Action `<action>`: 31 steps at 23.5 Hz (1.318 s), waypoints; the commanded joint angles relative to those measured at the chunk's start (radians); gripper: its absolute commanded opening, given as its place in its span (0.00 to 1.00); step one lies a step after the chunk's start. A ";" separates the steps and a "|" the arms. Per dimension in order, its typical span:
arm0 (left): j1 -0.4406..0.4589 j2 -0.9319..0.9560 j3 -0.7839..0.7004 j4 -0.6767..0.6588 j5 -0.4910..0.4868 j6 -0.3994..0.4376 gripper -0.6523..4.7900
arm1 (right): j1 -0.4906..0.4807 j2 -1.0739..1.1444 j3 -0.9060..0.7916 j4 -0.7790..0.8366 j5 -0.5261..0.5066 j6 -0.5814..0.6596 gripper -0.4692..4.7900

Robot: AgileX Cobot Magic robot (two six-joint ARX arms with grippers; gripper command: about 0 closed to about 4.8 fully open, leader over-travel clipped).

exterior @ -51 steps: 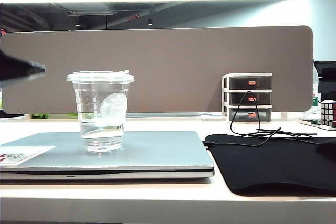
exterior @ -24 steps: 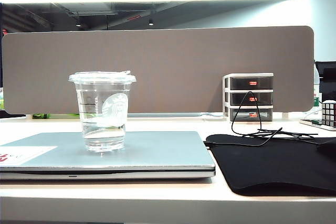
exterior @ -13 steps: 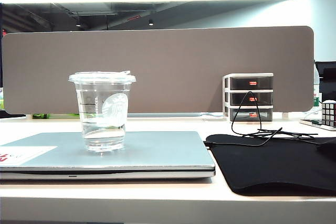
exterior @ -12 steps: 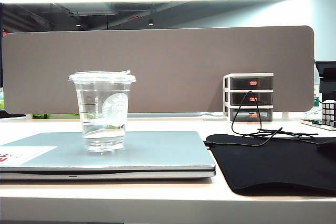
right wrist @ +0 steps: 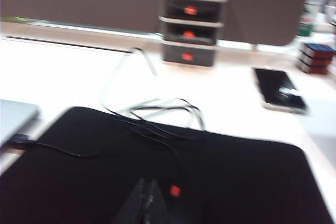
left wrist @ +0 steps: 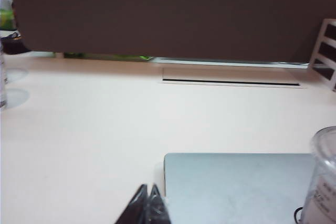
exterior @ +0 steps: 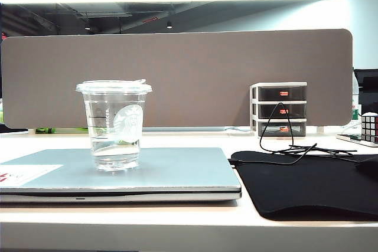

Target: Pick up the coffee cup and place it over the laptop.

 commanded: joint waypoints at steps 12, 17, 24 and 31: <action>0.001 0.000 0.006 0.003 0.016 0.001 0.11 | 0.000 0.000 -0.005 0.180 -0.085 -0.009 0.08; 0.001 0.000 0.006 0.003 0.016 0.001 0.11 | 0.000 0.000 -0.005 0.164 -0.080 -0.009 0.08; 0.001 0.000 0.006 0.003 0.016 0.001 0.11 | 0.000 0.000 -0.005 0.162 -0.081 -0.009 0.08; 0.001 0.000 0.006 0.003 0.016 0.001 0.11 | 0.000 0.000 -0.005 0.162 -0.082 -0.009 0.08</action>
